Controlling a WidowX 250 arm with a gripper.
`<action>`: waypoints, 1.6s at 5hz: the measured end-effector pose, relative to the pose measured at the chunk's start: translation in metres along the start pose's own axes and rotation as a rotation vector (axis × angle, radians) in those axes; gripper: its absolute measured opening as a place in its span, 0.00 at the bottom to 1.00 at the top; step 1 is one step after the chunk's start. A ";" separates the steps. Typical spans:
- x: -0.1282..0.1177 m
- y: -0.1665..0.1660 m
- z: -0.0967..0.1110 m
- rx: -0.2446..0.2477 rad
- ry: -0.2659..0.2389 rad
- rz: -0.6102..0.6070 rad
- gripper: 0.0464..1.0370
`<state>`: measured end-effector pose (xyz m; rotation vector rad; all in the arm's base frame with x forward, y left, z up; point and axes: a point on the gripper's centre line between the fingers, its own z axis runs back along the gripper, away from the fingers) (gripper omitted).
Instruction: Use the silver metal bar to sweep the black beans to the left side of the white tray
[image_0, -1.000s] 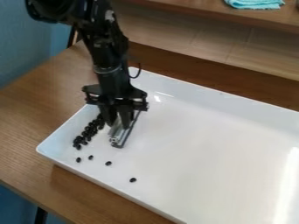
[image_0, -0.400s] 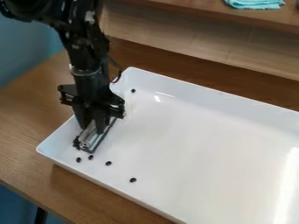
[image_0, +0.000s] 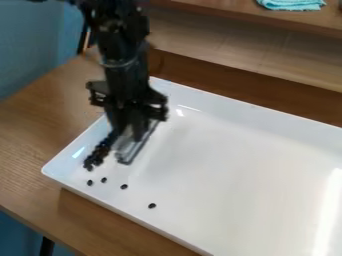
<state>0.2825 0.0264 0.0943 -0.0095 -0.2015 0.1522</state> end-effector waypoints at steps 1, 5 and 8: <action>0.004 -0.054 0.010 -0.056 -0.018 -0.065 0.29; 0.011 -0.198 -0.045 -0.020 0.032 -0.097 0.29; 0.002 -0.206 -0.060 -0.033 0.061 -0.112 0.92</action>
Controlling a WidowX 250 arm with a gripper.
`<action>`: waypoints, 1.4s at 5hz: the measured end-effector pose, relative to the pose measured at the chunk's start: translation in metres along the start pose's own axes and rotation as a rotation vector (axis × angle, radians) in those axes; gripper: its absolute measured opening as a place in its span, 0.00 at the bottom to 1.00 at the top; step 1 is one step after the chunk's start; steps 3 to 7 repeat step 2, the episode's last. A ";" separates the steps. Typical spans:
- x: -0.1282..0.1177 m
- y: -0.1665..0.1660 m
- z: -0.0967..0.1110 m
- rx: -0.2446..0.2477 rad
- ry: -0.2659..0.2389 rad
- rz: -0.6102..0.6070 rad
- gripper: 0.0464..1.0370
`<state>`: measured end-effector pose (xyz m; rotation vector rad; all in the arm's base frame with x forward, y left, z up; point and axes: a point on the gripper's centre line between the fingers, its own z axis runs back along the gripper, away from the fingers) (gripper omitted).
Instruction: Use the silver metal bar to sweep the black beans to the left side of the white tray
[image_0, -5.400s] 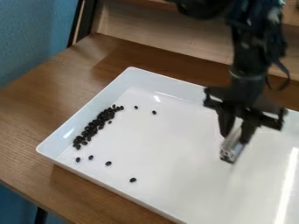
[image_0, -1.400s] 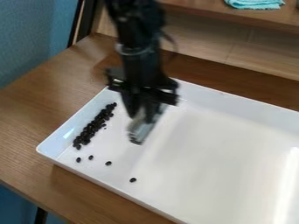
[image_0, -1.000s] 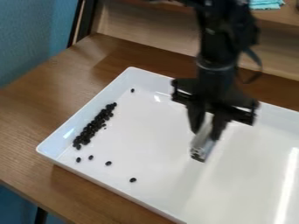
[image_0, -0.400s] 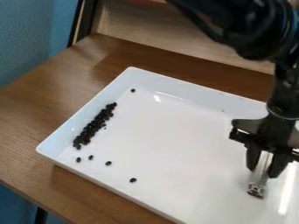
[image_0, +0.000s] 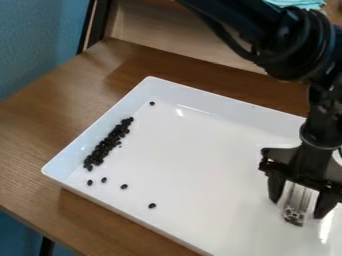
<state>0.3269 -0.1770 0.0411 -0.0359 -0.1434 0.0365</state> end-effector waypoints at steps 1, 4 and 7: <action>0.002 0.003 0.045 -0.030 -0.066 -0.019 0.97; -0.005 0.010 0.078 -0.035 -0.095 -0.038 0.96; -0.005 0.010 0.078 -0.035 -0.095 -0.038 0.96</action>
